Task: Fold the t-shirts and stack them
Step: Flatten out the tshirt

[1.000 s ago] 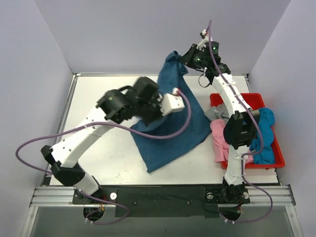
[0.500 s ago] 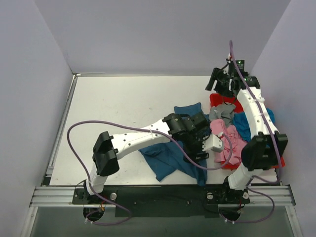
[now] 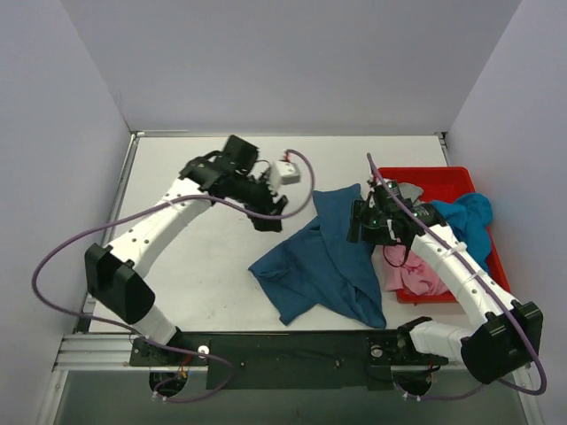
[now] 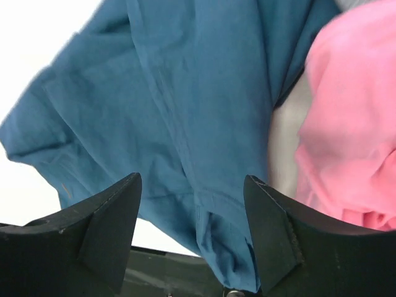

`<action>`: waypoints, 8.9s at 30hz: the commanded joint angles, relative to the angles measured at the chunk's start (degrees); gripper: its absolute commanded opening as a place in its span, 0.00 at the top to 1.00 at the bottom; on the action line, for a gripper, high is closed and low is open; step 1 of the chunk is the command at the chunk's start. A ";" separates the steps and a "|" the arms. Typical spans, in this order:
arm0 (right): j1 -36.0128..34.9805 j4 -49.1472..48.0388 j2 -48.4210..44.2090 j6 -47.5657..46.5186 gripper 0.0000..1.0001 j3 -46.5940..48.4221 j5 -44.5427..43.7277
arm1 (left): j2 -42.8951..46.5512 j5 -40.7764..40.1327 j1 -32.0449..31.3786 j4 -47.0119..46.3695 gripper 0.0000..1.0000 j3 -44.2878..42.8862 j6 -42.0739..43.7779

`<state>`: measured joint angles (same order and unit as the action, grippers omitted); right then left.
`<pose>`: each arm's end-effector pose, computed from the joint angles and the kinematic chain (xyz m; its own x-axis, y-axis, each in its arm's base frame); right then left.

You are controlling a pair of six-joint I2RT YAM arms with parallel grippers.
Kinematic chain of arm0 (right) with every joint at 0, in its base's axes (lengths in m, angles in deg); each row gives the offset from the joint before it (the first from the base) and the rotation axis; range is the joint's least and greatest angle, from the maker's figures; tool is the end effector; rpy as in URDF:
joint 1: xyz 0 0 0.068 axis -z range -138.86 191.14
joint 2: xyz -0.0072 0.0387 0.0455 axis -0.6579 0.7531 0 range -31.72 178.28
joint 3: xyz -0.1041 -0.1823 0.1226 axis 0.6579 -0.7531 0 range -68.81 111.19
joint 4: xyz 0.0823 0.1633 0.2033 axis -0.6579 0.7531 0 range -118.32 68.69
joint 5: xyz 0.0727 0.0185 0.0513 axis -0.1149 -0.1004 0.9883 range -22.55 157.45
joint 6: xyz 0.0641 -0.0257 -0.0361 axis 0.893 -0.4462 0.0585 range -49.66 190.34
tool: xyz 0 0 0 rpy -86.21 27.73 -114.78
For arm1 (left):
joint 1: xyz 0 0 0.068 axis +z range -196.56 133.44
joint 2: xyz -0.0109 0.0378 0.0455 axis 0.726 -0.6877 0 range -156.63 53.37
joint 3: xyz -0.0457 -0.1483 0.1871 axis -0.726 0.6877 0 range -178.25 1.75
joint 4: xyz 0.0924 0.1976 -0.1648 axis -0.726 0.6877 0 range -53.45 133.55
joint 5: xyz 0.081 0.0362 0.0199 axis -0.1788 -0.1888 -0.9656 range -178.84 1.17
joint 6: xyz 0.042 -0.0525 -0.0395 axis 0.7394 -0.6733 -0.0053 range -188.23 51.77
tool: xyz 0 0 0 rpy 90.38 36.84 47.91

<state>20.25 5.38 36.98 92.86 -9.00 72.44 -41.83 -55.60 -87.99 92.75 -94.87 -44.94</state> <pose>0.2807 0.1133 0.2553 -0.7429 0.1250 -0.6576 -0.1412 0.9311 0.3365 0.2547 -0.2736 0.3060 -0.2500 0.6619 -0.7067 0.9682 0.1701 -0.1833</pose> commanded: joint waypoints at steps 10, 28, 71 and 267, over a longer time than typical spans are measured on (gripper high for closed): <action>-16.99 -8.54 6.87 6.22 0.42 -12.52 1.52 | 6.26 -9.75 13.49 -23.31 0.25 35.70 2.98; -19.02 -0.74 3.21 5.34 1.00 -2.35 -2.26 | 5.28 -10.30 8.20 -24.48 0.25 38.00 8.17; -5.73 2.17 3.90 -18.82 1.00 36.40 6.18 | 16.52 -29.29 17.52 -0.05 1.00 2.20 16.62; -18.83 -10.49 7.75 -11.30 1.00 -5.56 8.20 | 17.68 -46.59 38.35 -18.94 1.00 38.12 31.82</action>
<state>6.42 -8.83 45.57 78.61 -6.12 88.73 -26.99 -103.34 -49.78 71.70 -67.20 -13.73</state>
